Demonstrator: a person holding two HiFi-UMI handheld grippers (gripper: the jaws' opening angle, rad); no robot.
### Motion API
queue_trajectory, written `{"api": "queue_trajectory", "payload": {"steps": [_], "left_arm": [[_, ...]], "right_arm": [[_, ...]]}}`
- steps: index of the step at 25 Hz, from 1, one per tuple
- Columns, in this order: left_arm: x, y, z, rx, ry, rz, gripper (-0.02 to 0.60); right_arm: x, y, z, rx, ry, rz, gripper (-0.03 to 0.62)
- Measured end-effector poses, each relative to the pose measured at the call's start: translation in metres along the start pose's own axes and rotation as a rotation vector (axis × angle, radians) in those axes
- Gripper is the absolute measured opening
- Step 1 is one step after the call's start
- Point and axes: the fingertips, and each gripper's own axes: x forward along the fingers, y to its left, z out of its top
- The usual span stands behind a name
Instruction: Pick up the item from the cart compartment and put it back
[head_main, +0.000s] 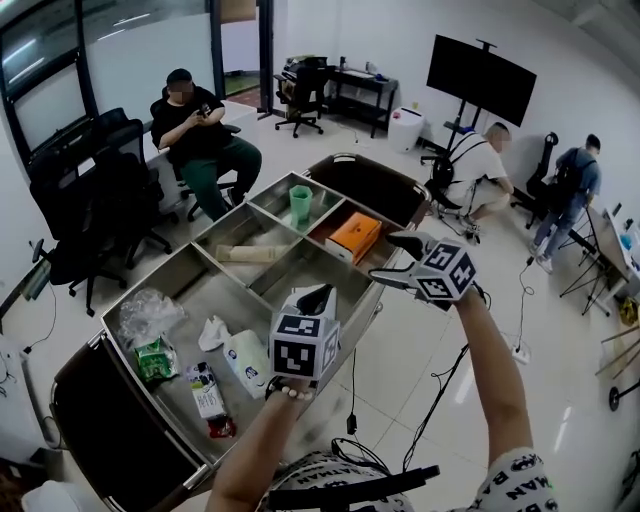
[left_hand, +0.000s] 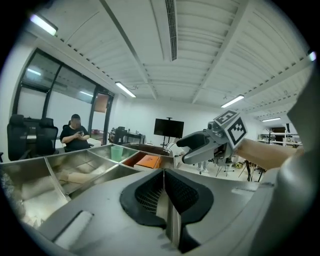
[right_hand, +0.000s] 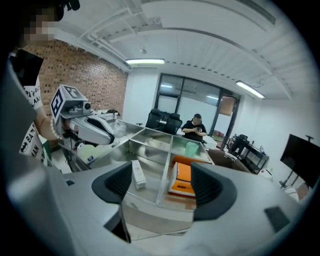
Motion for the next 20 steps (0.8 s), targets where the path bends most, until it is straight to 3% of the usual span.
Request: {"api": "queue_trajectory", "payload": {"steps": [2, 8, 14, 20], "left_arm": [[0.008, 0.003, 0.001, -0.01, 0.01, 0.01, 0.003], [0.035, 0.016, -0.002, -0.069, 0.064, 0.065, 0.003], [0.053, 0.031, -0.009, -0.099, 0.115, 0.112, 0.003], [0.06, 0.042, -0.024, -0.126, 0.135, 0.146, 0.003]], "right_arm": [[0.015, -0.018, -0.006, -0.086, 0.086, 0.034, 0.416], [0.063, -0.056, -0.029, -0.34, 0.314, 0.13, 0.416], [0.102, -0.067, -0.045, -0.449, 0.415, 0.302, 0.486], [0.135, -0.068, -0.058, -0.573, 0.466, 0.383, 0.505]]}}
